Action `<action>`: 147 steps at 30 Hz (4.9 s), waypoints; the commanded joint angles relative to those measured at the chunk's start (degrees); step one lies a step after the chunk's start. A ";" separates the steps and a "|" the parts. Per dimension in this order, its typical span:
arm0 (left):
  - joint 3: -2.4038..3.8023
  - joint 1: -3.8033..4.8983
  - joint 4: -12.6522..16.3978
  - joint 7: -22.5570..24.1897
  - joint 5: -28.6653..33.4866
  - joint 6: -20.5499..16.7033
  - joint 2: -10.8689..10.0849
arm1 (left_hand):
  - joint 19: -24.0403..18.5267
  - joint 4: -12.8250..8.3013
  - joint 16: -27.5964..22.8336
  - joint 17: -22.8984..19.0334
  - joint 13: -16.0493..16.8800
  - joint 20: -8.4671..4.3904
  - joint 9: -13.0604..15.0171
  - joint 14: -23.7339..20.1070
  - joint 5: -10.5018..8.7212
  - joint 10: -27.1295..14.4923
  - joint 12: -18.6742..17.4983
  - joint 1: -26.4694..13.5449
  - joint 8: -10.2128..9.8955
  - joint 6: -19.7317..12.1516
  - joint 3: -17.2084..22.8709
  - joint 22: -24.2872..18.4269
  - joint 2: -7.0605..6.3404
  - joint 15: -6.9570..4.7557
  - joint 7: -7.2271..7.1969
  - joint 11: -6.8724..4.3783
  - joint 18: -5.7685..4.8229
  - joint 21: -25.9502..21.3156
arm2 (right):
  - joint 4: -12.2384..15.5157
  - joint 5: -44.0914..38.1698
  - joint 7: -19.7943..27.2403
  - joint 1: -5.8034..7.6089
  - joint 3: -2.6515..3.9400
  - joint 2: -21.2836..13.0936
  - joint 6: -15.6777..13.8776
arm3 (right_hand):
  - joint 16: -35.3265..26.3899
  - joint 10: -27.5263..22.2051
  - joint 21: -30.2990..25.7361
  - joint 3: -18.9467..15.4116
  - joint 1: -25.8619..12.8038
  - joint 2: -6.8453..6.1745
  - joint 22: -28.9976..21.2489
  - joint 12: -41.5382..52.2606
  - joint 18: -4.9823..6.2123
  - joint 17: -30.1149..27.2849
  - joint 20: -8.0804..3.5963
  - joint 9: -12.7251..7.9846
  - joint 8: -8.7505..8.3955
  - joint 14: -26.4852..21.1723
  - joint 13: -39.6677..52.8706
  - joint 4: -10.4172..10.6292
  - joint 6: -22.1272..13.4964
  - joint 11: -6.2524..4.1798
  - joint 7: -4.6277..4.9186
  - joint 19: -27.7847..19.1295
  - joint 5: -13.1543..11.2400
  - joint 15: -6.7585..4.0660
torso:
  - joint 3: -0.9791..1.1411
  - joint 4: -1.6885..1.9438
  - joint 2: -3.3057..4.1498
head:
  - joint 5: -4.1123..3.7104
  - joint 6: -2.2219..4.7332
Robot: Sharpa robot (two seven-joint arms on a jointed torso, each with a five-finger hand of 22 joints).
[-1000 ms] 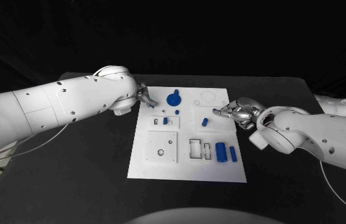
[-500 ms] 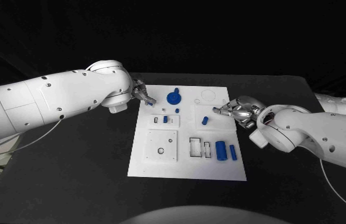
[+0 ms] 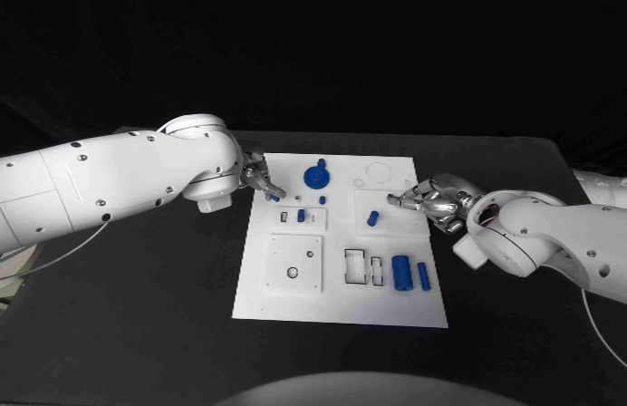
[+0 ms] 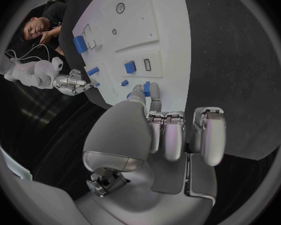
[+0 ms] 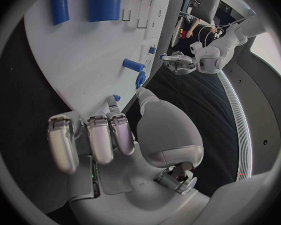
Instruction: Assemble the parts on the task board
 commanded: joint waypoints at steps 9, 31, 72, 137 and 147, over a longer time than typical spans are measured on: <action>-0.44 0.09 1.36 -3.32 1.54 3.38 0.04 | 5.92 0.04 0.14 15.08 14.83 0.44 0.02 6.08 0.22 5.93 -0.21 2.55 0.16 0.16 0.38 15.09 2.04 -0.42 -0.29 -0.38 -0.86 0.14 | 0.05 -0.49 -0.06 -0.04 -0.01 0.06 0.36 | 0.24 5.90 0.26 -0.30 0.03 0.55 15.06 0.16 -0.38 15.07 0.35 -0.05 0.29 6.08 15.08 0.00 -0.24 0.35 0.43 5.90 -0.21 0.50 | -0.02 -0.01 -0.06 | 0.01 -0.07; -0.69 -0.23 0.16 -4.62 2.23 6.41 1.87 | 5.92 0.07 0.14 15.08 14.83 0.48 -0.02 6.08 0.28 5.93 -0.21 2.52 0.12 0.12 0.48 15.09 1.98 -0.41 -0.25 -0.34 -0.86 0.14 | 0.09 -0.49 -0.02 -0.03 -0.01 0.12 0.41 | 0.24 5.90 0.26 -0.36 0.07 0.56 15.06 0.16 -0.38 15.07 0.36 -0.07 0.32 6.08 15.08 0.00 -0.24 0.36 0.44 5.90 -0.18 0.52 | -0.02 0.03 0.03 | 0.12 -0.14; -0.73 -1.04 -1.05 -5.79 0.33 8.38 3.16 | 5.92 0.03 0.14 15.08 14.83 0.55 -0.09 6.08 0.42 5.93 -0.21 2.61 0.05 0.04 0.88 15.09 2.12 -0.38 -0.22 -0.31 -0.86 0.14 | 0.14 -0.49 0.19 -0.03 -0.01 0.20 0.36 | 0.24 5.90 0.26 -0.39 0.08 0.57 15.06 0.16 -0.38 15.07 0.37 -0.08 0.33 6.08 15.08 0.00 -0.24 0.37 0.44 5.90 -0.16 0.52 | -0.01 -0.03 0.00 | 0.32 -0.26; -0.73 -1.96 -2.45 -5.92 -2.04 8.21 3.99 | 5.92 0.00 0.14 15.08 14.83 0.70 -0.18 6.08 0.57 5.93 -0.21 2.95 -0.02 -0.07 1.59 15.09 2.09 -0.35 -0.18 -0.27 -0.86 0.14 | 0.12 -0.49 0.21 -0.03 -0.01 0.25 0.33 | 0.24 5.90 0.26 -0.39 0.08 0.57 15.06 0.16 -0.38 15.07 0.37 -0.08 0.33 6.08 15.08 0.00 -0.24 0.37 0.44 5.90 -0.16 0.52 | -0.01 0.06 0.02 | 0.12 -0.17; -0.73 -2.02 -2.52 -5.66 -2.16 8.75 4.20 | 5.92 0.06 0.14 15.08 14.83 0.74 -0.20 6.08 0.61 5.93 -0.21 2.93 -0.03 -0.06 1.84 15.09 2.19 -0.34 -0.14 -0.24 -0.86 0.14 | 0.14 -0.49 0.23 -0.03 -0.01 0.26 0.31 | 0.24 5.90 0.26 -0.39 0.08 0.57 15.06 0.16 -0.38 15.07 0.37 -0.08 0.33 6.08 15.08 0.00 -0.24 0.37 0.44 5.90 -0.16 0.52 | -0.04 0.02 0.02 | 0.14 -0.21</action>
